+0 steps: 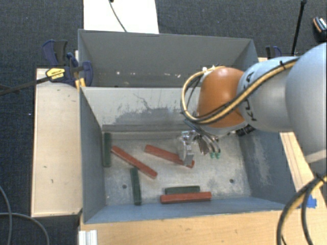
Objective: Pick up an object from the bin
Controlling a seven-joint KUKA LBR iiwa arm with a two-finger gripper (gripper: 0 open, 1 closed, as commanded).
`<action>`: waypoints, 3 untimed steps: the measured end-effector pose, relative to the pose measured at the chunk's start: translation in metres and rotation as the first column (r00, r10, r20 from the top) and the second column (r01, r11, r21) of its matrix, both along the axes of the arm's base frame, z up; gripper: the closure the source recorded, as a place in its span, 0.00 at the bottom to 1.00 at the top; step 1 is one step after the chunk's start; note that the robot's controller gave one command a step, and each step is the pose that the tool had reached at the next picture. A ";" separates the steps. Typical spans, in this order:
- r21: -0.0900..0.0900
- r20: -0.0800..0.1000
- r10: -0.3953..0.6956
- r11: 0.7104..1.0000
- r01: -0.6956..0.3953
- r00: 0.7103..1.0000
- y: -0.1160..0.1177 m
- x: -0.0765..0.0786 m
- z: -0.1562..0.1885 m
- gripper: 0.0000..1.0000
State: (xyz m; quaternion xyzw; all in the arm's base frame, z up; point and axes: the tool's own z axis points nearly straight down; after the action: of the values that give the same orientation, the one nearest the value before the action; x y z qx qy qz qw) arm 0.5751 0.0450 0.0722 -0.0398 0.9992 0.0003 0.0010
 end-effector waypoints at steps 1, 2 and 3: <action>0.000 0.003 0.000 1.000 0.000 1.000 0.000 0.000 -0.001 0.00; 0.000 -0.003 -0.080 0.997 0.080 0.997 -0.013 -0.045 -0.002 0.00; 0.003 0.002 -0.265 0.964 0.265 0.964 0.039 -0.038 -0.002 0.00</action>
Offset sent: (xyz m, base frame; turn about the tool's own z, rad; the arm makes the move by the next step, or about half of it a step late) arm 0.0000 0.0000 0.0000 0.0000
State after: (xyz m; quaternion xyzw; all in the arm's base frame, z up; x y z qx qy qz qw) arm 0.5367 0.0836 0.0706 0.0943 0.9955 0.0016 0.0022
